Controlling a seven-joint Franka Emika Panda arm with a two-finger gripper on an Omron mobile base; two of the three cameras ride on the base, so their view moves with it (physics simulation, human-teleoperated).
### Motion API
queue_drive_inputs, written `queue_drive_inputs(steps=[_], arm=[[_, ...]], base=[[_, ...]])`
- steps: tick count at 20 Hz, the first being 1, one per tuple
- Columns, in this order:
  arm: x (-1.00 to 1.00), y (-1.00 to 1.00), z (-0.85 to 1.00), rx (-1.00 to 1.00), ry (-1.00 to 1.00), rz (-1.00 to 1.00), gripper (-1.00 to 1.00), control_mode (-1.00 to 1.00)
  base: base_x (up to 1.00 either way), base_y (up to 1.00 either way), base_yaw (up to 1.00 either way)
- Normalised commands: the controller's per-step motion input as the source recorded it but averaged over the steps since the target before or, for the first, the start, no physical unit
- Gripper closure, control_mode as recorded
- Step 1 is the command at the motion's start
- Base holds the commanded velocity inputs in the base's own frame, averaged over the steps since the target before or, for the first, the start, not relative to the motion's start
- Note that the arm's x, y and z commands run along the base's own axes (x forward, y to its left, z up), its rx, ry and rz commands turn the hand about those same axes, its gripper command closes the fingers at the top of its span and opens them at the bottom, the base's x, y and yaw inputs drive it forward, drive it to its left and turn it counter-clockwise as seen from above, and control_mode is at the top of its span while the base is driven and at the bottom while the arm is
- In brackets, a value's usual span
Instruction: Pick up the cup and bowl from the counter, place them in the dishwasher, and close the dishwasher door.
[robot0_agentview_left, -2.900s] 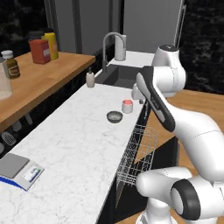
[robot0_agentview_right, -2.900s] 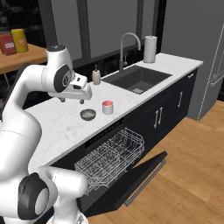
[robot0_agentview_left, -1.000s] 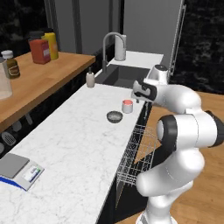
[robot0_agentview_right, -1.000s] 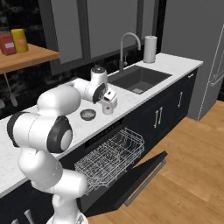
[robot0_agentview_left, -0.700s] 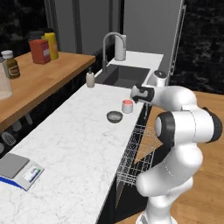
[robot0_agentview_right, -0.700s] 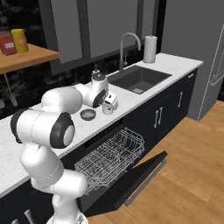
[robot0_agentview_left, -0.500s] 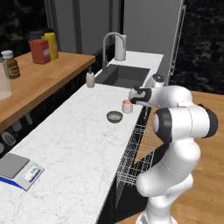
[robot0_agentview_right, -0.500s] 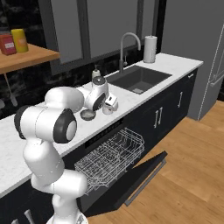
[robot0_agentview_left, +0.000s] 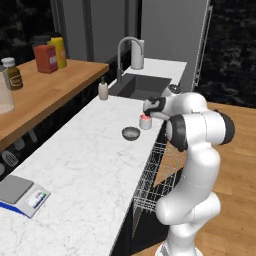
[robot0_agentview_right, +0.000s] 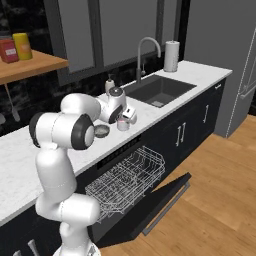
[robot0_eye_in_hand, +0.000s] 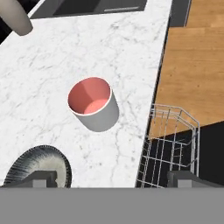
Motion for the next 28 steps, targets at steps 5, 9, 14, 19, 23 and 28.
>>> queue_drive_inputs(steps=[5,9,14,19,23,28], arm=[[0.4,0.0,-0.21,0.0,0.11,0.0,-1.0,-1.0],[0.36,0.0,-0.23,0.0,0.08,0.0,-1.0,-1.0],[0.4,0.0,-0.25,0.0,0.07,0.0,-1.0,-1.0],[0.35,0.0,-0.29,0.0,0.06,0.0,-1.0,-1.0],[0.38,0.0,-0.24,0.0,0.02,0.0,-1.0,-1.0],[0.41,0.0,-0.15,0.0,0.01,0.0,-1.0,-1.0]], base=[[0.0,0.0,0.0],[0.0,0.0,0.0],[0.0,0.0,0.0],[0.0,0.0,0.0],[0.0,0.0,0.0],[0.0,0.0,0.0]])
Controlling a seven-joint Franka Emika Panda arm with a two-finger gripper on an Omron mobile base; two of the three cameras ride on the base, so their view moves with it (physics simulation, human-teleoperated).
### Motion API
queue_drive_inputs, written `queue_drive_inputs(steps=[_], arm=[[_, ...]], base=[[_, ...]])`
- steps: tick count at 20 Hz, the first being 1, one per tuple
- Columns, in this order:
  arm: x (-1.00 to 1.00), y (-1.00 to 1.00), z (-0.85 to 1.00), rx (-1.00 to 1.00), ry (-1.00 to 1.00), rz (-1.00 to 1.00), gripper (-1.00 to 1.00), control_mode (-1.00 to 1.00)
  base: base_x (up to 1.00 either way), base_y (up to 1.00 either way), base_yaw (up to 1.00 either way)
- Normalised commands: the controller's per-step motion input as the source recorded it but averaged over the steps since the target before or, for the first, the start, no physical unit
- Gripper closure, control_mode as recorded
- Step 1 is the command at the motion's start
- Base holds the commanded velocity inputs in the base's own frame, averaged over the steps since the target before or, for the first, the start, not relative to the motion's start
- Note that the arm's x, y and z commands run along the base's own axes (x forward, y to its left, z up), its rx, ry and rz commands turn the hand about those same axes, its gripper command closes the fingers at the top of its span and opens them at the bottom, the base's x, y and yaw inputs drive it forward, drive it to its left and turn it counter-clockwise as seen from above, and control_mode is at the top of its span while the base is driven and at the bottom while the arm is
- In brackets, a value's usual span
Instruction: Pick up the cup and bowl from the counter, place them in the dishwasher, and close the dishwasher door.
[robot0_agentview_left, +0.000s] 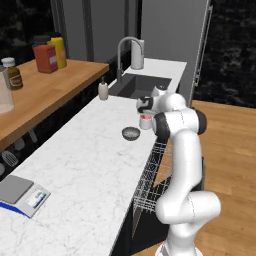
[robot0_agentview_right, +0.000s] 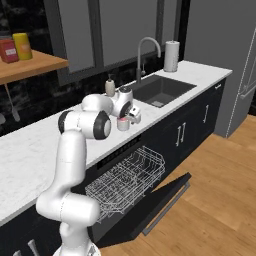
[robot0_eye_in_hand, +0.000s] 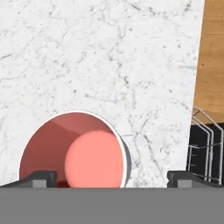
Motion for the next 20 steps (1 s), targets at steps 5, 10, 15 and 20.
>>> queue_drive_inputs(steps=[5,10,15,20], arm=[[0.28,0.0,-0.21,0.0,0.05,0.0,-1.0,-1.0],[0.0,0.0,-0.31,0.0,0.12,-0.01,1.0,-1.0],[0.0,0.0,-0.32,0.0,0.12,-0.01,1.0,-1.0],[-0.12,-0.06,-0.18,0.03,0.03,-0.01,1.0,-1.0]], base=[[0.0,0.0,0.0],[0.0,0.0,0.0],[0.0,0.0,0.0],[0.0,0.0,0.0]])
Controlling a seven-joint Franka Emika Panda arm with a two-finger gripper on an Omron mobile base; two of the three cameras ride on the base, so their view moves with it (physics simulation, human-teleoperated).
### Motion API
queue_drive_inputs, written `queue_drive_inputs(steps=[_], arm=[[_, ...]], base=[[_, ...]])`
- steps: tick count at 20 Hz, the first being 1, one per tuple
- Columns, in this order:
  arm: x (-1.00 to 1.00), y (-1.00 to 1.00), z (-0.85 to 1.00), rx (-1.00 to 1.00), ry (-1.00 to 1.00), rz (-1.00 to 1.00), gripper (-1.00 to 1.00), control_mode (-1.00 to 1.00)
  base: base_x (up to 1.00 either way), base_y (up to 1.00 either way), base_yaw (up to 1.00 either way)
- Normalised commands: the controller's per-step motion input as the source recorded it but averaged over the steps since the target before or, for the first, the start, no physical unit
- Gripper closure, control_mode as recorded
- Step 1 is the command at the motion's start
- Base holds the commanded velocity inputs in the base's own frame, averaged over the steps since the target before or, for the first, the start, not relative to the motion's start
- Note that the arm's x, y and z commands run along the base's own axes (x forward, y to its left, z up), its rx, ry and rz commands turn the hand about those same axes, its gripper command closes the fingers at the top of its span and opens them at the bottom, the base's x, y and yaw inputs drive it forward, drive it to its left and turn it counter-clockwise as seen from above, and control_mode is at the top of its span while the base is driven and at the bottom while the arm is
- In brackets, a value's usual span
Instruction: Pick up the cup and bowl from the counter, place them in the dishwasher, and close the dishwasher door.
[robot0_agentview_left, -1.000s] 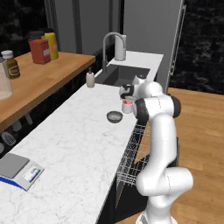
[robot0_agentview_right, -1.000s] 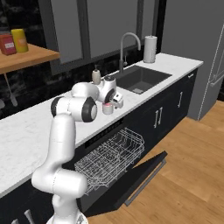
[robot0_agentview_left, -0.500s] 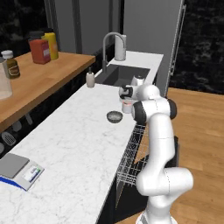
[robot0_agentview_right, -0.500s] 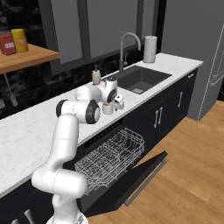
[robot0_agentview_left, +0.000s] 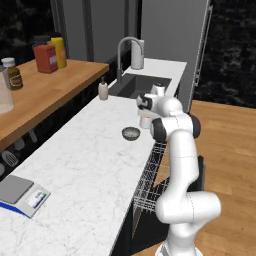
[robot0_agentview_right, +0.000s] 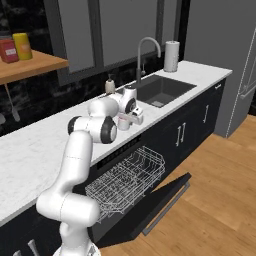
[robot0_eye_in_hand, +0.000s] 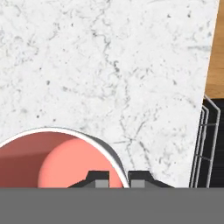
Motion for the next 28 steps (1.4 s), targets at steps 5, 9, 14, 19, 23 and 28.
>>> queue_drive_inputs(steps=[5,9,14,19,23,28], arm=[[-0.63,-0.34,-0.02,0.07,0.0,-0.09,1.0,-1.0],[-1.0,-0.77,-0.01,0.13,0.0,-0.1,1.0,-1.0],[-1.0,-0.78,-0.23,0.09,-0.09,-0.11,1.0,-1.0],[-1.0,-0.73,-0.47,0.04,-0.04,-0.09,1.0,-1.0],[-0.35,-0.36,-0.91,0.09,0.11,-0.02,1.0,-1.0],[0.08,-0.06,-1.0,0.21,0.13,0.0,1.0,-1.0]], base=[[0.0,0.0,0.0],[0.0,0.0,0.0],[0.0,0.0,0.0],[0.0,0.0,0.0],[0.0,0.0,0.0],[0.0,0.0,0.0]])
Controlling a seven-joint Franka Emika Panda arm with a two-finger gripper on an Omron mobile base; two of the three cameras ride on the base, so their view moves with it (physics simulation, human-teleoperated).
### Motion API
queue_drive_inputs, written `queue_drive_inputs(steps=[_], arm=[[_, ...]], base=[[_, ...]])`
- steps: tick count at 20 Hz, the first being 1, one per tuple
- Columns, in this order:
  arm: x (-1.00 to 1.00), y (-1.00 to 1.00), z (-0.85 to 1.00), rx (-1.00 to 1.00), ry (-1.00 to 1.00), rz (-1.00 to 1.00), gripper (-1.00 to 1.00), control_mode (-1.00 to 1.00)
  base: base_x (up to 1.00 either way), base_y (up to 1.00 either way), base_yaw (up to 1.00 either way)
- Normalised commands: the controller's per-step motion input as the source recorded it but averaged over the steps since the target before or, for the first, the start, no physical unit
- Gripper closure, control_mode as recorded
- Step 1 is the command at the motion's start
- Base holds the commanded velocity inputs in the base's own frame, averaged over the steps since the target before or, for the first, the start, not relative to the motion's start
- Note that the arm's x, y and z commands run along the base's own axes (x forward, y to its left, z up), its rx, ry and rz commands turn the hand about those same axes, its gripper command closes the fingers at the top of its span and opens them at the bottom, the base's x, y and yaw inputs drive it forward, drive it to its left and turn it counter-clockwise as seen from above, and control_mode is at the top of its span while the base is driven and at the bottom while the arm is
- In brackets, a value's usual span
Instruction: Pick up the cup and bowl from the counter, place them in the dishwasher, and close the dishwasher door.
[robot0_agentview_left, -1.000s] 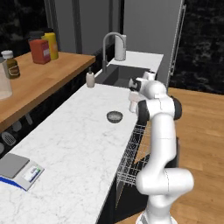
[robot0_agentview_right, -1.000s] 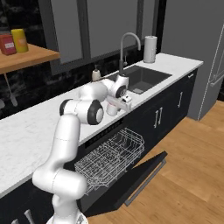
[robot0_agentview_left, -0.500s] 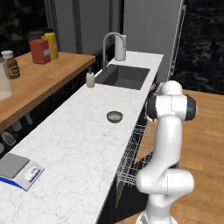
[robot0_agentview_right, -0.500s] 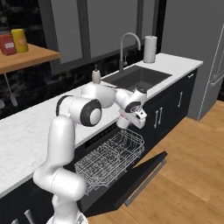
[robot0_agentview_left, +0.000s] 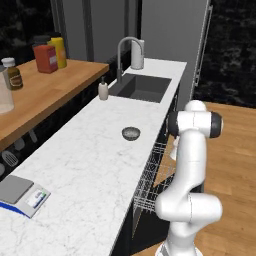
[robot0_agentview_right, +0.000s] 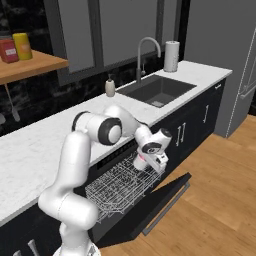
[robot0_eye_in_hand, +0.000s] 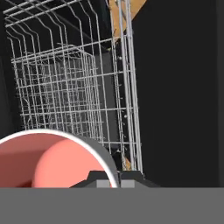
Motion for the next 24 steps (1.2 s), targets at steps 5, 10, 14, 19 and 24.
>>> queue_drive_inputs(steps=[5,10,14,19,24], arm=[[0.46,0.15,-0.96,0.28,0.11,-0.01,1.0,-1.0],[0.34,0.27,-0.75,0.22,0.09,-0.05,1.0,-1.0],[0.41,0.31,-0.51,0.11,0.06,-0.13,1.0,-1.0],[0.49,0.27,-0.36,0.04,0.1,-0.16,1.0,-1.0],[0.11,0.26,-0.42,0.01,0.19,-0.18,1.0,-1.0]], base=[[0.0,0.0,0.0],[0.0,0.0,0.0],[0.0,0.0,0.0],[0.0,0.0,0.0],[0.0,0.0,0.0]])
